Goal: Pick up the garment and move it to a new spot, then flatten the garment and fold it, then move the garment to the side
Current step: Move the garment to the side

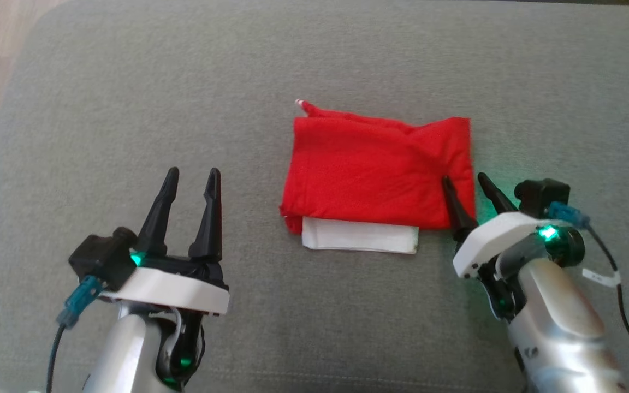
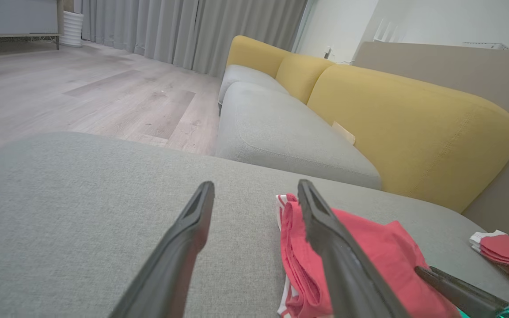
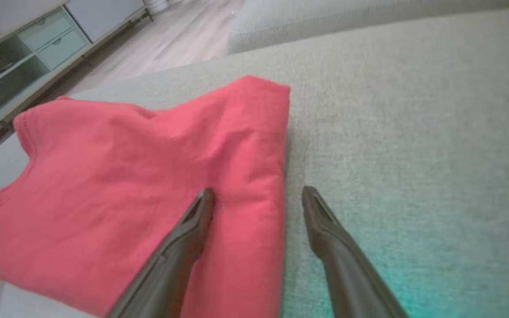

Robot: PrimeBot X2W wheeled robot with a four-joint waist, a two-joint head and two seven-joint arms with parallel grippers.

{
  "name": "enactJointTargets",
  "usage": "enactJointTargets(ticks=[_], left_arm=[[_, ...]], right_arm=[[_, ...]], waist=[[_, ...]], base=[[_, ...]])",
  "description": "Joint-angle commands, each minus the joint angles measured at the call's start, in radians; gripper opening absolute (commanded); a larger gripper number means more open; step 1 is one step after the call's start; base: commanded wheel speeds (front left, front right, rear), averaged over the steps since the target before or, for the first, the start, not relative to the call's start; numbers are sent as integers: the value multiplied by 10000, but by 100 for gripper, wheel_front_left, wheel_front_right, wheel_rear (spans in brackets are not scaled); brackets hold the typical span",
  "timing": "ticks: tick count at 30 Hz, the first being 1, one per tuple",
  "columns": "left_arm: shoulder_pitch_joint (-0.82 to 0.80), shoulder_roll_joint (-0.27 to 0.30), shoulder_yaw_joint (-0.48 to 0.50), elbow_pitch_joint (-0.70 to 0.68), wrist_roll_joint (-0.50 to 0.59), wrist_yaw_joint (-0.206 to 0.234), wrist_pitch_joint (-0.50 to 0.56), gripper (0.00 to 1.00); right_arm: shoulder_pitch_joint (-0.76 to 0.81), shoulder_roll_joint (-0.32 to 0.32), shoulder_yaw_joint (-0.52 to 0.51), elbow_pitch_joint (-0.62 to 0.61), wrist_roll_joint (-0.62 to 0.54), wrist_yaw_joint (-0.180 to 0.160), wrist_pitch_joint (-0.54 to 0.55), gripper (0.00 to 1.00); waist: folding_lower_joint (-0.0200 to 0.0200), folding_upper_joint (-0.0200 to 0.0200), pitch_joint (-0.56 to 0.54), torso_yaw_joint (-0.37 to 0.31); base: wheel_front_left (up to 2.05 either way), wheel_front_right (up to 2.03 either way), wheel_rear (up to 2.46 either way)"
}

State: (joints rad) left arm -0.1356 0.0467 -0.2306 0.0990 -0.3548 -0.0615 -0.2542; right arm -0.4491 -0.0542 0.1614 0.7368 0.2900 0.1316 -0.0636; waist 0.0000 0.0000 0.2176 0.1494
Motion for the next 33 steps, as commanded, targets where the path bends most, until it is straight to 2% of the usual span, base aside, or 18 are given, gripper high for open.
enactJointTargets(ticks=[1, 7, 8, 9, 10, 17, 21, 27, 33], left_arm=[[-457, 35, 245, -294, -99, 26, -76, 100], [-493, 35, 147, -269, -149, 62, -76, 100], [-493, 35, 139, -265, -154, 72, -76, 100], [-489, 35, 139, -258, -156, 83, -76, 100], [-478, 35, 147, -246, -156, 96, -76, 100], [-346, 35, 273, -173, -39, 37, -76, 100], [-294, 35, 308, -193, 26, -19, -76, 100], [-214, 35, 26, -277, 104, -108, -76, 100], [-333, 35, -416, -405, 111, -123, -76, 100]], right_arm=[[-405, 39, 295, -90, 287, -9, 53, 100], [-912, 39, 727, 1199, 469, -9, 466, 100], [-966, 39, 856, 1331, 500, -9, 486, 75], [-1033, 39, 994, 1433, 456, -9, 444, 4], [-1091, 39, 1133, 1509, 383, -9, 343, 0], [-1478, -52, 1552, 1886, -722, -9, -573, 0], [-1774, -535, 1803, 1885, -1547, -9, -956, 0], [-2137, -1827, 2481, 1409, -2162, -9, -847, 0], [-2536, -3776, 3400, 518, -1931, -9, -243, 0]], waist=[[0, 0, 79, 126], [0, 0, 109, 287], [0, 0, 103, 288], [0, 0, 92, 278], [0, 0, 71, 253], [0, 0, -187, -174], [0, 0, -387, -600], [0, 0, -566, -1323], [0, 0, -341, -1897]], base=[[0, 0, 0], [0, 0, 0], [0, 0, 0], [0, 0, 0], [0, 0, 0], [0, 0, 0], [0, 0, 0], [0, 0, 0], [0, 0, 0]])
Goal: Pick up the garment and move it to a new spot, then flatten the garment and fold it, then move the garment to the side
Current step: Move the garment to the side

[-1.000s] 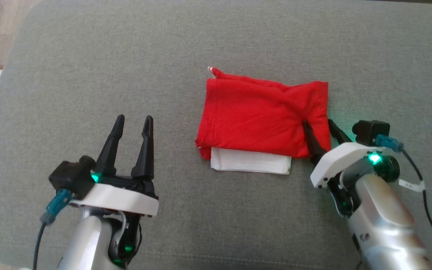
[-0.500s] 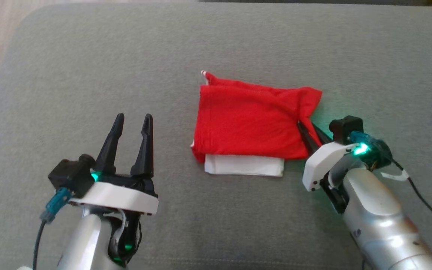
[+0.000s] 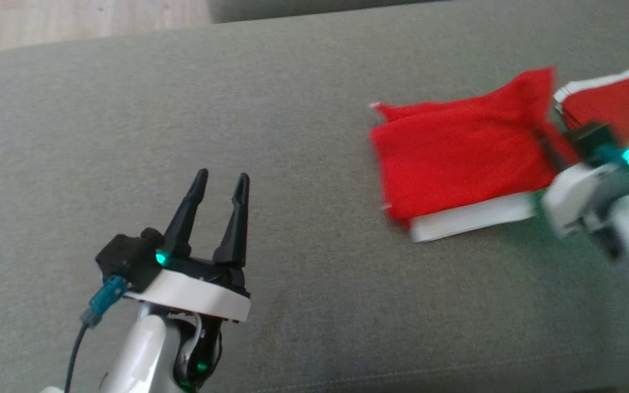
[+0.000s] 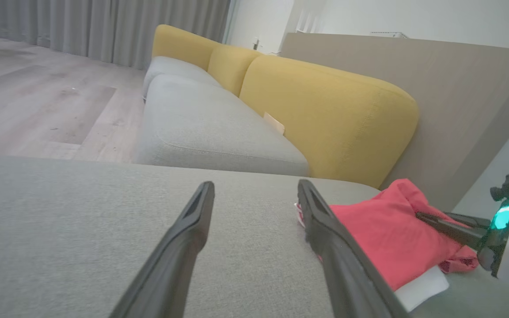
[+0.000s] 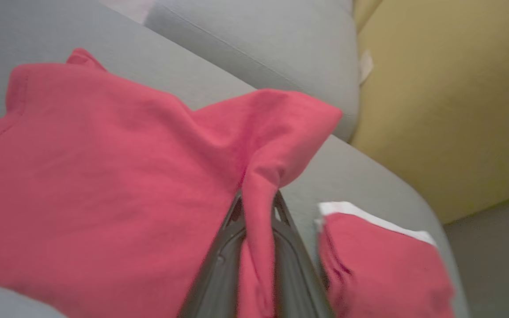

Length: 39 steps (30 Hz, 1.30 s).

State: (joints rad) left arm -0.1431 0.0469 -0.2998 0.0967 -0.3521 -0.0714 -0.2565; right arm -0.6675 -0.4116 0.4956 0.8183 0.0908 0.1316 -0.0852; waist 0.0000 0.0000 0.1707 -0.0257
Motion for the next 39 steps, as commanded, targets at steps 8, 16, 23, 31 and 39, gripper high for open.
enactJointTargets(ticks=[8, 16, 23, 31, 39], left_arm=[[-656, 33, 64, -399, 179, -79, -53, 100], [-1034, 33, 186, -332, 279, -191, -53, 100], [-1184, 33, 316, -303, 335, -271, -53, 100], [-1313, 33, 328, -242, 281, -306, -53, 100], [-1334, 33, 366, -136, 264, -317, -53, 100]], right_arm=[[-924, -3023, 435, -1075, 514, -9, 795, 0], [-999, -4456, -319, -446, 545, -9, 954, 0], [-1176, -4271, -1394, 43, -53, -9, 1390, 0], [-883, -3779, -2518, -307, -723, -9, 1674, 0], [-308, -3192, -3731, -1298, -974, -9, 2125, 100]], waist=[[0, 0, 885, -410], [0, 0, 1604, -245], [0, 0, 1941, -199], [0, 0, 2048, -197], [0, 0, 1938, -293]], base=[[0, 0, 0], [0, 0, 0], [0, 0, 0], [0, 0, 0], [0, 0, 0]])
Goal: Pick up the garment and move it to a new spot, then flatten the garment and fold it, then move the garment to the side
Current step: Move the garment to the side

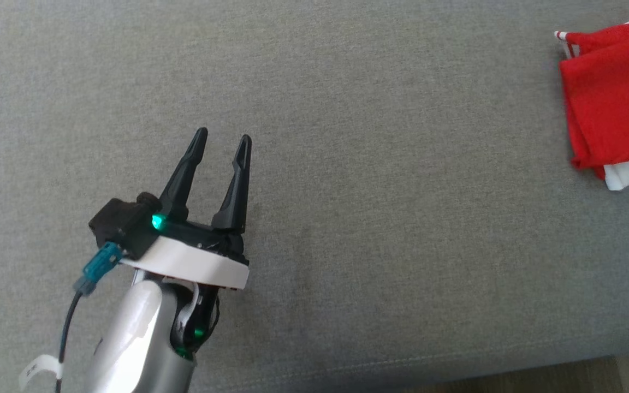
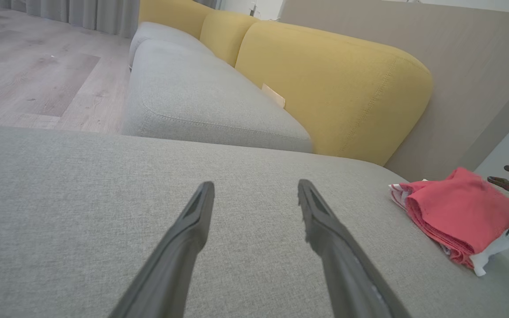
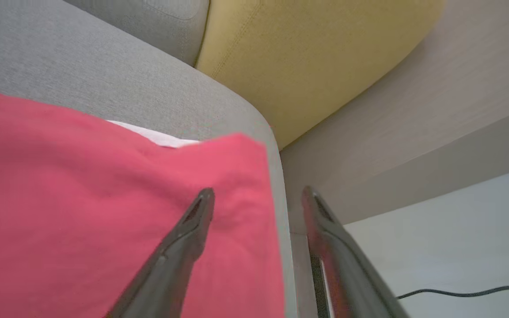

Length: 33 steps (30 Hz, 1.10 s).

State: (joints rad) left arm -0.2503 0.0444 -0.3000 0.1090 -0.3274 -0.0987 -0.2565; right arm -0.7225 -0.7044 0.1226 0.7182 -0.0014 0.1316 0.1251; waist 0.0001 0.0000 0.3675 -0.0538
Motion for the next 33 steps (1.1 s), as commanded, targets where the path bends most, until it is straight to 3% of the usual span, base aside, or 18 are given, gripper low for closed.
enactJointTargets(ticks=[1, 8, 19, 28, 33], left_arm=[[-267, 58, 367, -237, 10, -47, -53, 100], [-166, 58, 368, -153, -91, -28, -53, 100], [503, 58, 843, -339, -158, 195, -53, 100], [1427, 58, 1259, -628, -194, 463, -53, 100], [1988, 58, 1300, -756, -184, 591, -53, 100]], right_arm=[[321, -195, -88, -494, -101, -9, 88, 100], [837, 732, -614, -2156, -128, -9, 381, 100], [2228, 3617, -523, -4755, 1210, -9, -420, 100], [4249, 5967, -441, -5193, 2068, -9, -2362, 100], [5303, 6490, -345, -4995, 2285, -9, -3207, 100]], waist=[[-1, 0, -73, -19], [-1, 0, -677, -44], [-1, 0, -2131, 59], [-1, 0, -3140, 370], [-1, 0, -3507, 469]], base=[[0, 0, 0], [0, 0, 0], [0, 0, 0], [0, 0, 0], [0, 0, 0]])
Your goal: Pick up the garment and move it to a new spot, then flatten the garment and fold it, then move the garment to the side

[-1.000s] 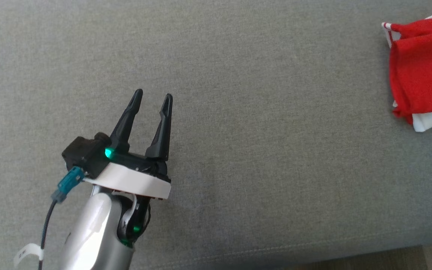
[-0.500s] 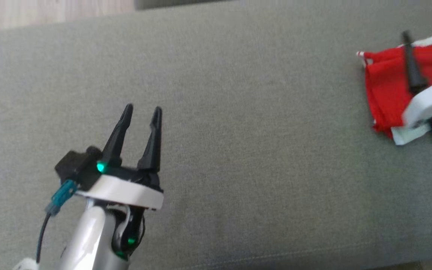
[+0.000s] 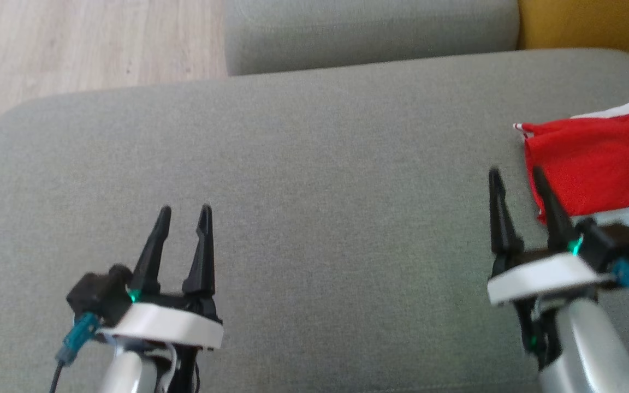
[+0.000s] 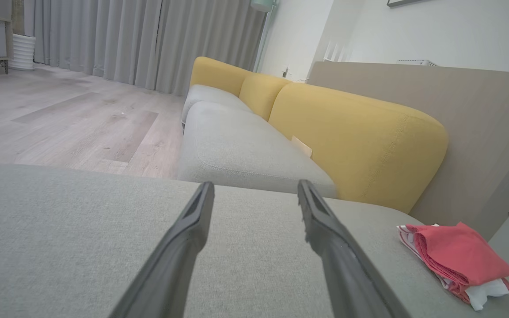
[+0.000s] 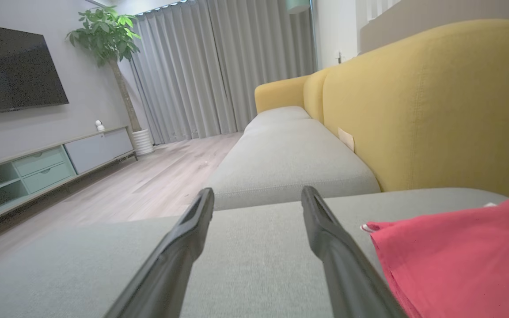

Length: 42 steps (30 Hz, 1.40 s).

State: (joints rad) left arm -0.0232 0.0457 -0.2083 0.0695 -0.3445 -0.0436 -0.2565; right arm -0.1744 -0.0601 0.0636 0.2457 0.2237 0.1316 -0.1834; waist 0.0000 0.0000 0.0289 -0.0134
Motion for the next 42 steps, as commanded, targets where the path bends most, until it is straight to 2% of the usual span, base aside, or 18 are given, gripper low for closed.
enactJointTargets(ticks=[1, 10, 27, 42], left_arm=[[-282, 45, 384, -361, -13, 41, -53, 100], [223, 45, 427, -657, 120, 237, -53, 100], [280, 45, 470, -640, 46, 447, -53, 100], [394, 45, 624, -255, -242, 58, -53, 100]], right_arm=[[-177, 47, 246, -270, 34, -9, -121, 100], [658, 96, 740, -63, 908, -9, -672, 100], [627, 98, 863, -140, 888, -9, -779, 100], [674, 98, 910, -180, 929, -9, -782, 100]], waist=[[0, 0, -120, 64], [0, 0, -319, 35], [0, 0, -343, 11], [0, 0, -365, -30]], base=[[0, 0, 0], [0, 0, 0], [0, 0, 0], [0, 0, 0]])
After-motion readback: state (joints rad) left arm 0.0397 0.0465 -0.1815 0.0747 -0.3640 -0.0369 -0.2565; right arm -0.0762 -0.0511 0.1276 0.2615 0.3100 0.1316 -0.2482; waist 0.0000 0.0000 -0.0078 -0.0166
